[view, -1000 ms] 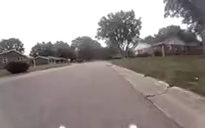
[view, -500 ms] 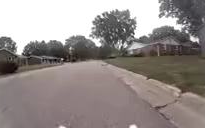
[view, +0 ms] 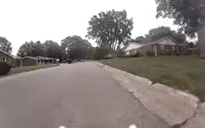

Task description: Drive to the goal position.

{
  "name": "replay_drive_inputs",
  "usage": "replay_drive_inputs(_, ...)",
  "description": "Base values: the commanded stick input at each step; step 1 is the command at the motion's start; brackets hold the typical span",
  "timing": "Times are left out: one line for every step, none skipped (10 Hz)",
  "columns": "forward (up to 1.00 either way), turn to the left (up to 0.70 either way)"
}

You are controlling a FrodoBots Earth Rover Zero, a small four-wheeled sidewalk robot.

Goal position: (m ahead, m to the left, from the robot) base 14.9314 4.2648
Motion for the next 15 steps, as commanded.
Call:
replay_drive_inputs(1.00,-0.05)
replay_drive_inputs(1.00,-0.01)
replay_drive_inputs(1.00,0.00)
replay_drive_inputs(1.00,0.00)
replay_drive_inputs(1.00,0.00)
replay_drive_inputs(1.00,0.00)
replay_drive_inputs(1.00,0.00)
replay_drive_inputs(1.00,0.00)
replay_drive_inputs(1.00,0.00)
replay_drive_inputs(1.00,0.00)
replay_drive_inputs(1.00,0.40)
replay_drive_inputs(1.00,0.40)
replay_drive_inputs(1.00,0.40)
replay_drive_inputs(1.00,0.40)
replay_drive_inputs(1.00,0.24)
